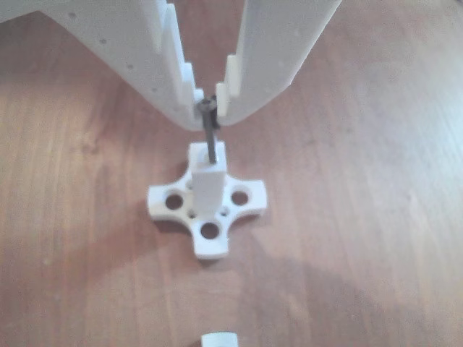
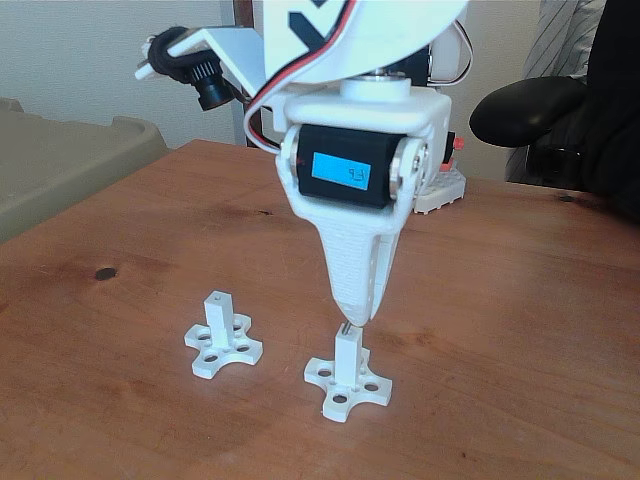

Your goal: Grab the screw and set it in the hole.

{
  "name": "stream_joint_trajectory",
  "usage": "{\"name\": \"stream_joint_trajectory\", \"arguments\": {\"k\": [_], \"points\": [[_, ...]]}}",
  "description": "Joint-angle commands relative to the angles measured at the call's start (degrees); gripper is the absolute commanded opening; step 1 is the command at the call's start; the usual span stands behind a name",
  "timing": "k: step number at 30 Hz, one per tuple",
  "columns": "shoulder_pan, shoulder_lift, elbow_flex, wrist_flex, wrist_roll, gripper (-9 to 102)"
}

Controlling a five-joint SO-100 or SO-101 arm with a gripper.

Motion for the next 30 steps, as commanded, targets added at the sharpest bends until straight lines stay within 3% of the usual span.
{"name": "stream_joint_trajectory", "arguments": {"k": [1,30], "points": [[-0.70,3.34,-3.08,1.14,0.62,-4],[0.26,2.46,-3.16,0.18,0.26,-4]]}}
